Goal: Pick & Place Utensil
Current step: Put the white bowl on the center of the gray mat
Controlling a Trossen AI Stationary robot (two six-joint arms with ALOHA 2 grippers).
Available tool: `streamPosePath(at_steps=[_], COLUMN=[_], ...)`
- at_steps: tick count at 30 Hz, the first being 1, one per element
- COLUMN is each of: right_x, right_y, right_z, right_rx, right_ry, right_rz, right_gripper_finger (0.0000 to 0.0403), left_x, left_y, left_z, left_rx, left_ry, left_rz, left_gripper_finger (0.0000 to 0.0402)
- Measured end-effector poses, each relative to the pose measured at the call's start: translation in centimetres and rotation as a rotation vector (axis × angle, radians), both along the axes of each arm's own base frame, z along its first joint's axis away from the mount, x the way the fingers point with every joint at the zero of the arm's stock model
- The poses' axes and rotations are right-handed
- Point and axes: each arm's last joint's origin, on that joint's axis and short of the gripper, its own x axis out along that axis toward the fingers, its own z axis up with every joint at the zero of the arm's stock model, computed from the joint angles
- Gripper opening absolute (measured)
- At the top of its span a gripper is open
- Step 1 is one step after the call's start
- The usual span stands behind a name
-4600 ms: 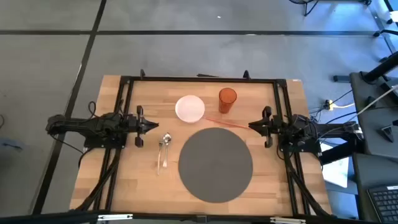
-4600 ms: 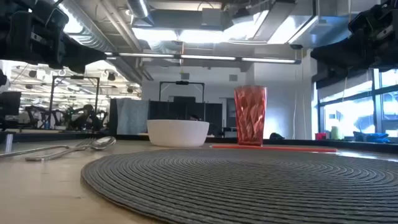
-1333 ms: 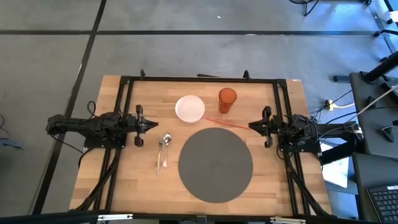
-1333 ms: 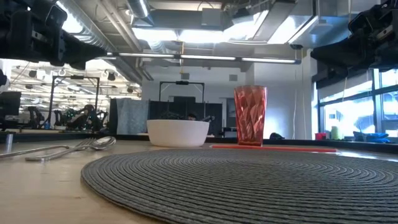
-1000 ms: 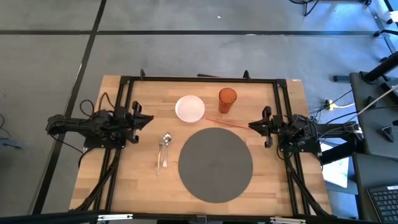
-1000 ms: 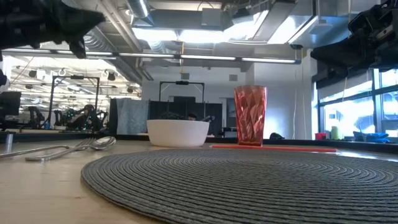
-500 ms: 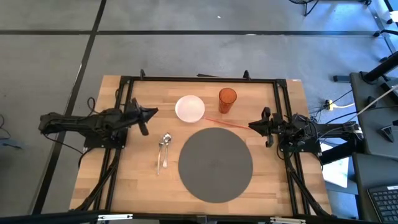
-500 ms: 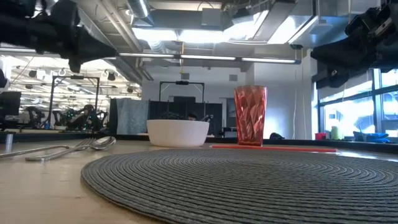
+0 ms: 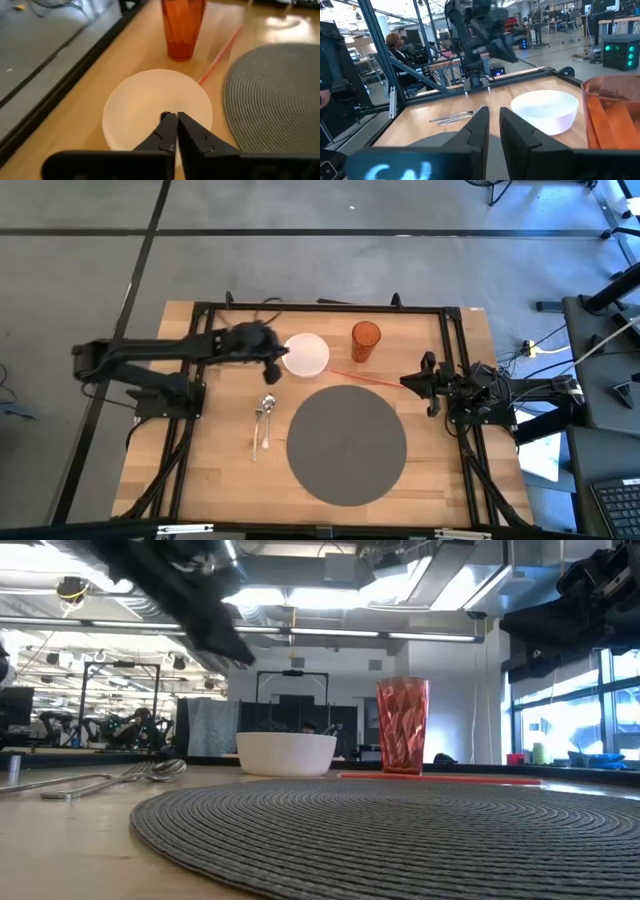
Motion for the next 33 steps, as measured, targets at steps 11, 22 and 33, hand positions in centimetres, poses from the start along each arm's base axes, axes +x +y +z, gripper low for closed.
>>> streamPosePath(at_steps=[11,22,33], right_x=[0.0,0.0,0.0], right_y=[0.0,0.0,0.0], right_z=[0.2,0.1,0.1], right_rx=[0.003,0.007,-0.021], right_ry=[-0.017,-0.014,-0.011], right_rz=[0.001,0.000,-0.001], right_gripper_finger=[0.0046,0.0046,0.0046], left_x=[6.8,9.9,10.8], left_y=[2.3,0.7,1.1], left_z=[-2.7,-3.5,-6.4], left_rx=[-0.031,-0.080,-0.086], left_ry=[0.336,0.461,0.575], left_rz=[-0.230,-0.330,-0.290], left_gripper_finger=[0.0118,0.0230,0.0233])
